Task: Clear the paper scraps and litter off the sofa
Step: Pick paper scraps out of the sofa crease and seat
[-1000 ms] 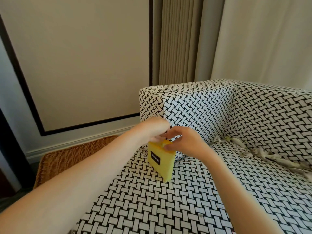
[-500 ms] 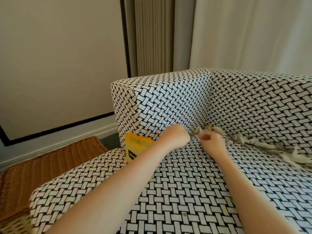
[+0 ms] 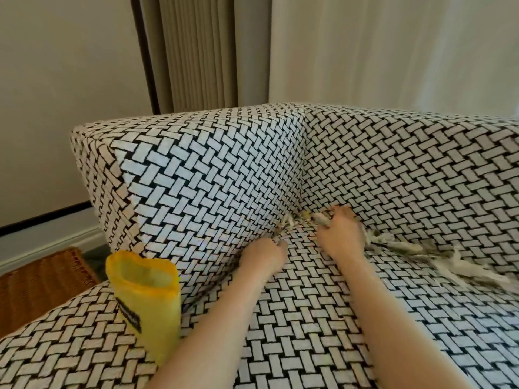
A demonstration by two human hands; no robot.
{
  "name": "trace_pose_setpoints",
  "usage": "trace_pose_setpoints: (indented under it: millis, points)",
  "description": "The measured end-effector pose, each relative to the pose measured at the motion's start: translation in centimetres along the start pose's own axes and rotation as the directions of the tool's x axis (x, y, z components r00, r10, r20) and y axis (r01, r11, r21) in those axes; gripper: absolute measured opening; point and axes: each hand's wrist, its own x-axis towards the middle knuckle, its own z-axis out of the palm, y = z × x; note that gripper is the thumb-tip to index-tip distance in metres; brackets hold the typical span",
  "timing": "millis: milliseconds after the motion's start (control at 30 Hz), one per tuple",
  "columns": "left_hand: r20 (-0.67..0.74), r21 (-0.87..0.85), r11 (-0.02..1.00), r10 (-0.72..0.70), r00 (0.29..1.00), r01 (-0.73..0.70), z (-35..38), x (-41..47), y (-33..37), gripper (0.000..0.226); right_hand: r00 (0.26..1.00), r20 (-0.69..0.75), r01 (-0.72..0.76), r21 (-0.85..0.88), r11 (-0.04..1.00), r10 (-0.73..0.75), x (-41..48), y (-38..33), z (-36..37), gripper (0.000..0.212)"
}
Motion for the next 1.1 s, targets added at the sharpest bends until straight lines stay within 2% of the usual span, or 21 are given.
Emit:
trace_pose_setpoints:
  millis: [67,100,267,400,500,567,700,800,867,967,1100]
  points:
    - [0.02,-0.079,0.997,0.002,1.0,0.0,0.3,1.7,0.4,0.055,0.998,0.067,-0.02,-0.025,0.999,0.022,1.1,0.4,0.2,0.021]
    - [0.043,-0.117,0.993,-0.002,0.999,0.007,0.2,2.4,0.6,0.054,0.996,0.084,-0.038,-0.027,0.999,0.04,1.6,0.5,0.2,0.018]
    - [0.137,-0.298,0.954,0.019,0.99,0.023,0.1,5.0,1.7,0.054,0.968,0.224,-0.095,-0.081,0.992,0.111,3.4,0.0,0.2,0.027]
    - [0.168,-0.339,0.941,0.042,0.985,0.017,0.4,6.7,2.5,0.058,0.947,0.291,-0.11,-0.095,0.989,0.134,4.9,-0.3,1.3,0.054]
    - [0.145,-0.384,0.922,0.103,0.984,-0.04,0.8,7.6,2.5,0.059,0.943,0.309,-0.089,-0.12,0.989,0.123,6.1,-0.3,1.7,0.057]
    - [0.114,-0.386,0.918,0.143,0.983,-0.089,1.0,7.7,2.2,0.057,0.937,0.334,-0.064,-0.114,0.991,0.099,6.6,0.1,2.0,0.051]
    - [0.082,-0.359,0.92,0.197,0.977,-0.155,1.3,8.1,1.8,0.048,0.965,0.262,-0.001,-0.079,0.997,0.022,7.0,0.9,2.4,0.029]
    - [0.085,-0.324,0.935,0.181,0.98,-0.145,1.6,8.5,1.8,0.05,0.978,0.209,-0.003,-0.029,1.0,0.009,6.9,1.1,2.8,0.031]
    - [0.078,-0.313,0.935,0.201,0.976,-0.167,1.7,8.7,1.7,0.047,0.981,0.192,0.004,-0.062,0.998,0.008,7.0,1.2,3.0,0.031]
    - [0.065,-0.298,0.935,0.22,0.973,-0.192,1.8,8.9,1.6,0.045,0.988,0.148,0.055,-0.026,0.998,-0.05,7.0,0.9,2.9,0.02]
    - [0.059,-0.285,0.937,0.226,0.972,-0.201,1.8,9.0,1.8,0.041,0.979,0.177,0.101,0.024,0.995,-0.104,6.7,-0.4,3.2,0.024]
